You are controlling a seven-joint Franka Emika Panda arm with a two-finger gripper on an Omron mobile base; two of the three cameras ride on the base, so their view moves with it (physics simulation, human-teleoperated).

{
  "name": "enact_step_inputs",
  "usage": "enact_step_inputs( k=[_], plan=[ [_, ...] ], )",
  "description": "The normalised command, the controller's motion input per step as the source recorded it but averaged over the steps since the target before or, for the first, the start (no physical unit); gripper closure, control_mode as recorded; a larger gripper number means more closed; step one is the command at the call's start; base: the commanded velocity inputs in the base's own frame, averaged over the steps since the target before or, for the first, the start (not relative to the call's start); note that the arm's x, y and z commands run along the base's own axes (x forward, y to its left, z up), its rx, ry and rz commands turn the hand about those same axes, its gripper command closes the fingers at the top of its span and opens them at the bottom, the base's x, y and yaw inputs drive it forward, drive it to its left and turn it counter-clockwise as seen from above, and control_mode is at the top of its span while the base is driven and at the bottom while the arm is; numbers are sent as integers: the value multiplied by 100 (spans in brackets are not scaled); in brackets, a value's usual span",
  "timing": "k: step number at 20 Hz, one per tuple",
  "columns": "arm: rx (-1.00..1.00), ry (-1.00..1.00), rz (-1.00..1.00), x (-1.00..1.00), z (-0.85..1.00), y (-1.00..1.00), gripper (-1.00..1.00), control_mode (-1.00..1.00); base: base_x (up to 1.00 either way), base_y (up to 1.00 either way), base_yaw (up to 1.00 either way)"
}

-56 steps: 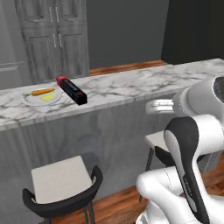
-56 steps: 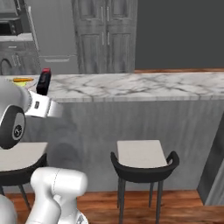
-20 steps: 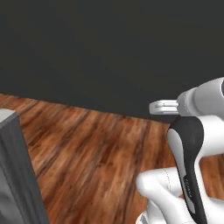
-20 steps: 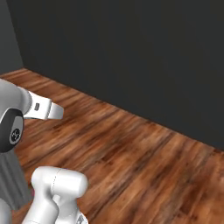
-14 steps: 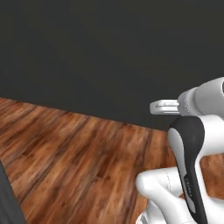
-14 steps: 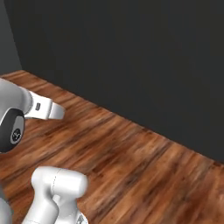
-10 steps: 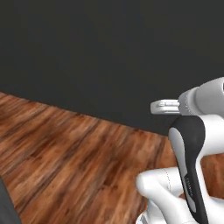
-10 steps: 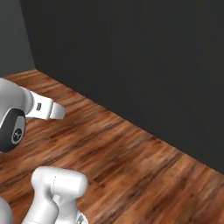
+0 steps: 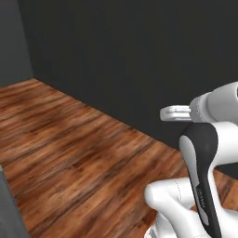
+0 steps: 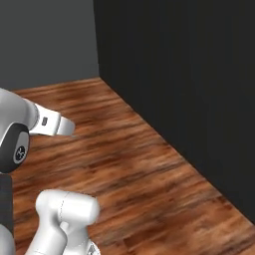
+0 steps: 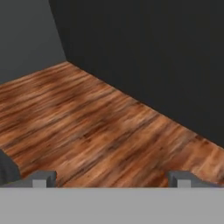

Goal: Retrieve the tupperware and aluminum foil from the cabinet and place them on the dining counter near the plate with lemon wedge and carrot to prepare for storing leftovers.

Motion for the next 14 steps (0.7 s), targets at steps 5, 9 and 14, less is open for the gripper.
enact_step_inputs(
  k=[5,9,14],
  plan=[
    [0,0,0,0,0,0,-100,100,100,-1,46],
    [0,0,0,0,0,0,-100,100,100,-8,44],
    [0,0,0,0,0,0,-100,100,100,-11,38]
  ],
)
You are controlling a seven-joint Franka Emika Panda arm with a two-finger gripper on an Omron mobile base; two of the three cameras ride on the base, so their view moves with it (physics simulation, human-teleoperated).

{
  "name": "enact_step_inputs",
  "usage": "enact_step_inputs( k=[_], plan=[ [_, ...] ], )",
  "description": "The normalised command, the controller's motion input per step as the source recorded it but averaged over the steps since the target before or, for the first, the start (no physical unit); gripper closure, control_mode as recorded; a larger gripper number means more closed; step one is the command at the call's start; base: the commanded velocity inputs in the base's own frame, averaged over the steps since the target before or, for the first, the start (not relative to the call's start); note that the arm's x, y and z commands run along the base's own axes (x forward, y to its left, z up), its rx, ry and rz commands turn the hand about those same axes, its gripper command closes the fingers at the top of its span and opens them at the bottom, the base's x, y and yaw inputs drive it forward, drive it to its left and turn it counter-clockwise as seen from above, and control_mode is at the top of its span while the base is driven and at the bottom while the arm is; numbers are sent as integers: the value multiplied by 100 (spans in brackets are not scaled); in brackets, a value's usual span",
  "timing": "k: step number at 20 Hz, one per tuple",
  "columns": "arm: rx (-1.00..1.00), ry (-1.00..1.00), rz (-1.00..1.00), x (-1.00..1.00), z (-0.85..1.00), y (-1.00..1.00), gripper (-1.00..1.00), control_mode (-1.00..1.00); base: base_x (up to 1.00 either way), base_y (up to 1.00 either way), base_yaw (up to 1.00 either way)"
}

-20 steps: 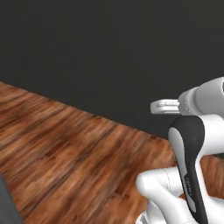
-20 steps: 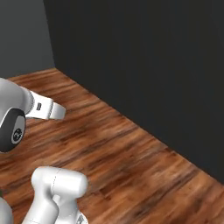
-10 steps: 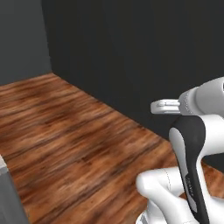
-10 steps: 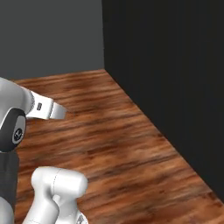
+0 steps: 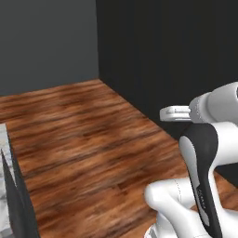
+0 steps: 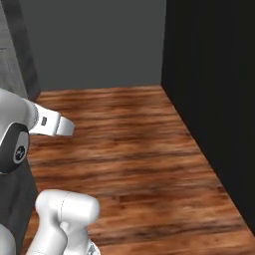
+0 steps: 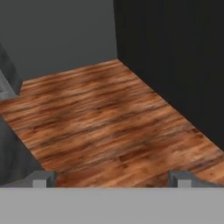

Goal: Retrieve the tupperware and aluminum foil from the cabinet and place them on the dining counter near the plate with lemon wedge and carrot to prepare for storing leftovers.

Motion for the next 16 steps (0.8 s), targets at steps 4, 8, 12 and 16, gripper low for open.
enact_step_inputs(
  k=[4,8,12,16],
  plan=[
    [0,0,0,0,0,0,-100,100,100,-7,35],
    [0,0,0,0,0,0,-100,100,100,-6,39],
    [0,0,0,0,0,0,-100,100,100,-12,48],
    [0,0,0,0,0,0,-100,100,100,-15,51]
  ],
)
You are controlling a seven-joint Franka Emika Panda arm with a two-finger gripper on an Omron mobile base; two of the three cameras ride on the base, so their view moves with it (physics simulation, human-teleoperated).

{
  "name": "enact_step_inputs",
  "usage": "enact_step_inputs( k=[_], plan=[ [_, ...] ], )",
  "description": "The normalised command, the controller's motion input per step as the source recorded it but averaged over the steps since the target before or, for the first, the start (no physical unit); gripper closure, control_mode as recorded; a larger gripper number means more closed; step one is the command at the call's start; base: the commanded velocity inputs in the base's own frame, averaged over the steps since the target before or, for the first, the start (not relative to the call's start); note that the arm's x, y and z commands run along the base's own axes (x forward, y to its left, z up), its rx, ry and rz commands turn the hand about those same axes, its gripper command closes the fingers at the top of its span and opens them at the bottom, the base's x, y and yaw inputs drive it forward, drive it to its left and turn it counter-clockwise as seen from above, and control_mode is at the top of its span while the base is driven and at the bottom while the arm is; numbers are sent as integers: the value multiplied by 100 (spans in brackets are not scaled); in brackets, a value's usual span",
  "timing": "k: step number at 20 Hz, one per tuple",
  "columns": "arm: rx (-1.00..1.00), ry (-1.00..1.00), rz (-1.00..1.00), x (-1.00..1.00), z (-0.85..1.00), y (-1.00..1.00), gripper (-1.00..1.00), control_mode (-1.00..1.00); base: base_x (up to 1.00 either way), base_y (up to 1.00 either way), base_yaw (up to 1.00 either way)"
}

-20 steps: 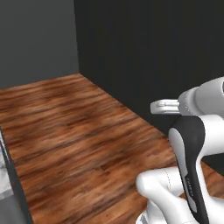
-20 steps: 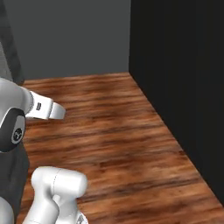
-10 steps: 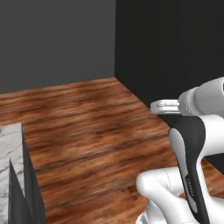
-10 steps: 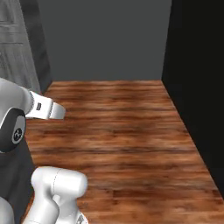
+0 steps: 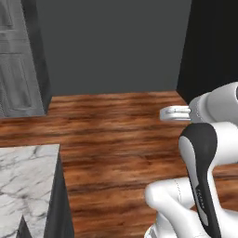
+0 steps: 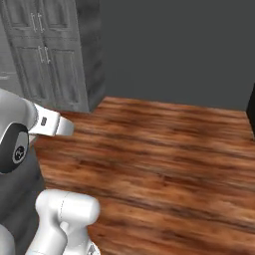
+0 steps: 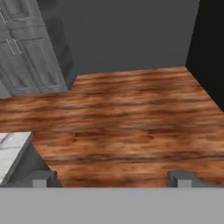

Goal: Retrieve the tupperware and aluminum foil from the cabinet and place them on the dining counter near the plate with lemon wedge and carrot to prepare for storing leftovers.

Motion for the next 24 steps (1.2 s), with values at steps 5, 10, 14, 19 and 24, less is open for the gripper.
enact_step_inputs(
  k=[5,10,14,19,24],
  plan=[
    [0,0,0,0,0,0,-100,100,100,-15,52],
    [0,0,0,0,0,0,-100,100,100,-17,51],
    [0,0,0,0,0,0,-100,100,100,-37,45],
    [0,0,0,0,0,0,-100,100,100,-57,39],
    [0,0,0,0,0,0,-100,100,100,-49,41]
  ],
)
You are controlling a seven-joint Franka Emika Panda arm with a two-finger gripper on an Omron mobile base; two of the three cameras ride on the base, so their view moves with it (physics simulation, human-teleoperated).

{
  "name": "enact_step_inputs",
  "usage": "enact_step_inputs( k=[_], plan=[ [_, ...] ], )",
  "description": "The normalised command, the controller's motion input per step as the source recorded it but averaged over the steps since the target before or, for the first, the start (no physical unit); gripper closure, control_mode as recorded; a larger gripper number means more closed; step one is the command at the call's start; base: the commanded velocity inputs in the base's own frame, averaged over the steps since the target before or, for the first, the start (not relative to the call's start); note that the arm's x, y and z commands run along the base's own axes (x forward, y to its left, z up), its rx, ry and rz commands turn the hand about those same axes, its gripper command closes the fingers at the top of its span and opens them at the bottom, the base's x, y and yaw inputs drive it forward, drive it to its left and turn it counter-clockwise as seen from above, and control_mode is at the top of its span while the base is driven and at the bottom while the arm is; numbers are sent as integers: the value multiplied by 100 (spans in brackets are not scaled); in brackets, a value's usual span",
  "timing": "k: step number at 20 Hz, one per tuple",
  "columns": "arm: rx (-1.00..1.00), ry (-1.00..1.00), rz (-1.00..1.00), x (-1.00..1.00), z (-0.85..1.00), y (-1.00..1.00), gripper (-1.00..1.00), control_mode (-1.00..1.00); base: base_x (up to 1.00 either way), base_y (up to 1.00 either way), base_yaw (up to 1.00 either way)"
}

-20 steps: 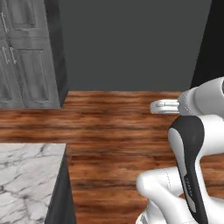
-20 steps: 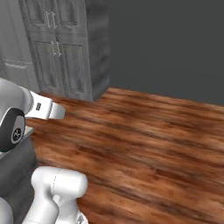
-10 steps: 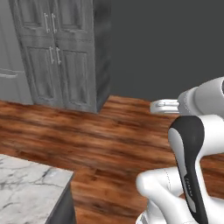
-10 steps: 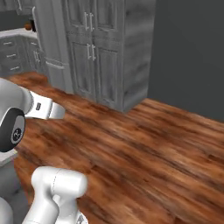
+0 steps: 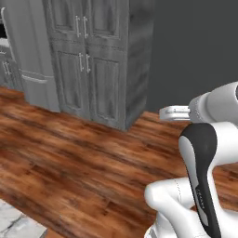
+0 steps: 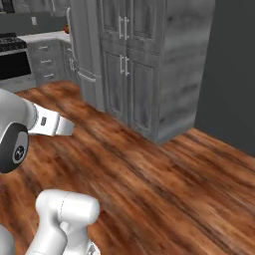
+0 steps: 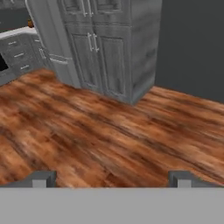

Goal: Retrieve the tupperware and aluminum foil from the cabinet and place them on the dining counter near the plate with lemon wedge and carrot to prepare for storing leftovers.

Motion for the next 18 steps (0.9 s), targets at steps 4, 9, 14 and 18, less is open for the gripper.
enact_step_inputs(
  k=[4,9,14,18],
  plan=[
    [0,0,0,0,0,0,-100,100,100,-30,45],
    [0,0,0,0,0,0,-100,100,100,-21,47],
    [0,0,0,0,0,0,-100,100,100,-11,46],
    [0,0,0,0,0,0,-100,100,100,-12,41]
  ],
)
